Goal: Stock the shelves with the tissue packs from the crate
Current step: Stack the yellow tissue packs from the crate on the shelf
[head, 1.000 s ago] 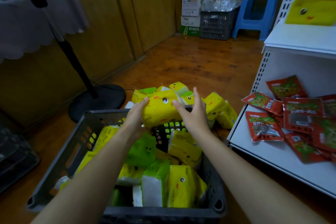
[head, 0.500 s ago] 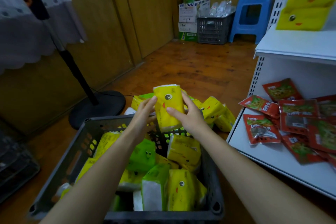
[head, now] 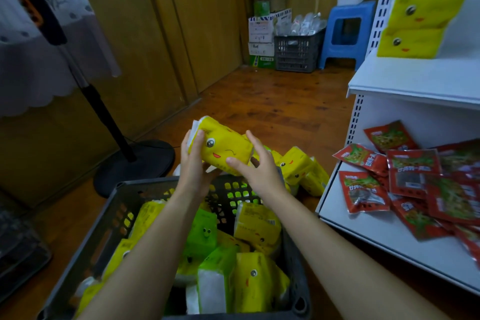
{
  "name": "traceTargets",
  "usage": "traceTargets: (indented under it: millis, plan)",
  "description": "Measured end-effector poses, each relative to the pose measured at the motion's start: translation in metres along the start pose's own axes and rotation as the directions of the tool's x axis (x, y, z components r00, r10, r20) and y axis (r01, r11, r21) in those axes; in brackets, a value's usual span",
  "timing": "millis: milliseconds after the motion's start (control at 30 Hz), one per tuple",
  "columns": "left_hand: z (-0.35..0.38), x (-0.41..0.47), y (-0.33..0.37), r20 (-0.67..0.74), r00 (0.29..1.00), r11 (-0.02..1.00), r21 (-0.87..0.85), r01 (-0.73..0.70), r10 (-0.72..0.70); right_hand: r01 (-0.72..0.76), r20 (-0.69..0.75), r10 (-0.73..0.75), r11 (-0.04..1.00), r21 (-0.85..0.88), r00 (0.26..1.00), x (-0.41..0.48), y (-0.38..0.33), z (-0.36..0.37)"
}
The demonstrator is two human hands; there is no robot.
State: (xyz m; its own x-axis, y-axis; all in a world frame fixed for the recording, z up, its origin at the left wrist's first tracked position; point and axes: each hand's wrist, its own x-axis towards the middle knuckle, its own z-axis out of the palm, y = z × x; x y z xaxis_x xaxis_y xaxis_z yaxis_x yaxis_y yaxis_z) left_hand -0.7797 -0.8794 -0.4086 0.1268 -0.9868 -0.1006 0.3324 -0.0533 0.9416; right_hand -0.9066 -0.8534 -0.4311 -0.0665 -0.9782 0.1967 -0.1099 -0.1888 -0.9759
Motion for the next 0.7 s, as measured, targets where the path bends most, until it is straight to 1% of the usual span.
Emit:
traceTargets:
  millis: [67, 133, 200, 300, 400, 433, 500, 567, 600, 633, 700]
  plan:
    - [0.018, -0.004, 0.005, 0.015, 1.0, 1.0, 0.019, -0.013, 0.012, 0.037, -0.057, -0.034, 0.998, 0.048, 0.998, 0.005, -0.01, -0.007]
    - [0.04, -0.005, 0.018, 0.041, 0.998, 0.993, 0.106, -0.055, 0.051, 0.093, -0.126, -0.087, 0.995, 0.046, 0.988, 0.013, -0.025, -0.025]
    - [0.064, -0.003, 0.036, 0.113, 0.981, 0.959, 0.22, -0.181, 0.16, 0.16, -0.198, -0.155, 0.987, 0.011, 0.968, 0.026, -0.041, -0.054]
    - [0.111, 0.002, 0.065, 0.302, 0.892, 0.856, 0.298, -0.422, 0.335, 0.236, -0.274, -0.25, 0.968, -0.083, 0.929, 0.046, -0.076, -0.108]
    - [0.169, 0.005, 0.084, 0.447, 0.791, 0.764, 0.298, -0.573, 0.418, 0.274, -0.331, -0.334, 0.938, -0.214, 0.883, 0.059, -0.11, -0.167]
    - [0.189, 0.006, 0.088, 0.49, 0.763, 0.743, 0.295, -0.6, 0.422, 0.269, -0.346, -0.347, 0.929, -0.254, 0.872, 0.06, -0.118, -0.186]
    - [0.228, 0.006, 0.088, 0.565, 0.731, 0.728, 0.303, -0.614, 0.382, 0.243, -0.381, -0.36, 0.916, -0.32, 0.852, 0.062, -0.127, -0.222]
    - [0.26, 0.005, 0.08, 0.613, 0.732, 0.748, 0.328, -0.578, 0.297, 0.218, -0.407, -0.371, 0.901, -0.375, 0.835, 0.064, -0.127, -0.255]
    - [0.273, 0.005, 0.074, 0.633, 0.735, 0.746, 0.362, -0.559, 0.243, 0.188, -0.411, -0.362, 0.895, -0.405, 0.837, 0.065, -0.125, -0.269]
    - [0.284, 0.005, 0.066, 0.651, 0.736, 0.73, 0.409, -0.547, 0.186, 0.142, -0.412, -0.341, 0.886, -0.442, 0.845, 0.066, -0.12, -0.281]
    - [0.302, 0.008, 0.048, 0.681, 0.729, 0.646, 0.524, -0.556, 0.075, 0.021, -0.426, -0.269, 0.864, -0.502, 0.864, 0.067, -0.109, -0.3]
